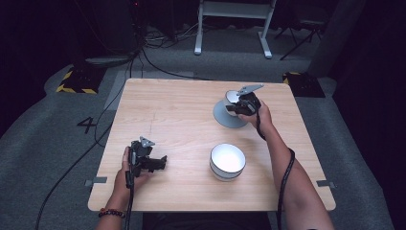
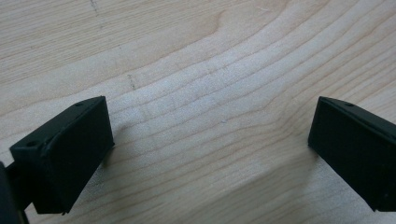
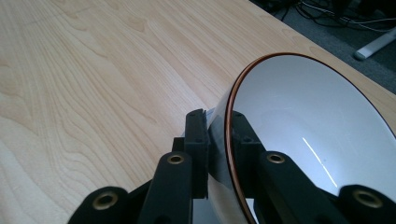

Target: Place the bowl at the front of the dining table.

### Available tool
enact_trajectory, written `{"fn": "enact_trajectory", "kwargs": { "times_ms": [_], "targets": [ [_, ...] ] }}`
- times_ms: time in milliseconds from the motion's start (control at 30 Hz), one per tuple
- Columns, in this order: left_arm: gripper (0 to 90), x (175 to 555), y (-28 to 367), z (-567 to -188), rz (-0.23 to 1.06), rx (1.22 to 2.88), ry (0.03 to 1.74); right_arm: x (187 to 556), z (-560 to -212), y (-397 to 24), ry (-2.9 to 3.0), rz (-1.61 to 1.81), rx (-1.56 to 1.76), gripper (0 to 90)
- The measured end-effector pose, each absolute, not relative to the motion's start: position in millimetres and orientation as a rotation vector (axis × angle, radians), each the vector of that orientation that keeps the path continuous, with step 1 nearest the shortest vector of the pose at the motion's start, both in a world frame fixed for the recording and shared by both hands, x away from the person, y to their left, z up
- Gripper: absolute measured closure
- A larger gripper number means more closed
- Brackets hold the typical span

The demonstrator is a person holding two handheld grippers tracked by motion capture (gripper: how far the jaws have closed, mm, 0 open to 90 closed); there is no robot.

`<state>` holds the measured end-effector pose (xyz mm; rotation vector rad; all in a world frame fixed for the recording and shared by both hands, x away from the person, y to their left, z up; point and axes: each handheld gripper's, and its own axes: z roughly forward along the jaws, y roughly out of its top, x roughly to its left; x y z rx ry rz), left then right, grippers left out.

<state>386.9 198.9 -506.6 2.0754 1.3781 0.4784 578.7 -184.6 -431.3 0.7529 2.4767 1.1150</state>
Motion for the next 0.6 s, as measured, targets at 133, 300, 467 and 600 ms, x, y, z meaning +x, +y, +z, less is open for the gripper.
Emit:
{"fn": "enact_trajectory", "kwargs": {
  "times_ms": [133,300,467,600],
  "targets": [
    [0.0,387,199,-507,0.478,2.076,1.378,582,-434,-181,2.470,1.084,0.749,80.9],
    [0.0,387,199,-507,0.478,2.076,1.378,583,-439,-179,2.470,1.029,0.730,80.7],
    [0.0,387,199,-507,0.478,2.076,1.378,586,-444,-178,2.472,1.021,0.729,80.4],
    [0.0,387,199,-507,0.478,2.076,1.378,585,-447,-178,2.473,1.023,0.736,80.5]
  ]
}}
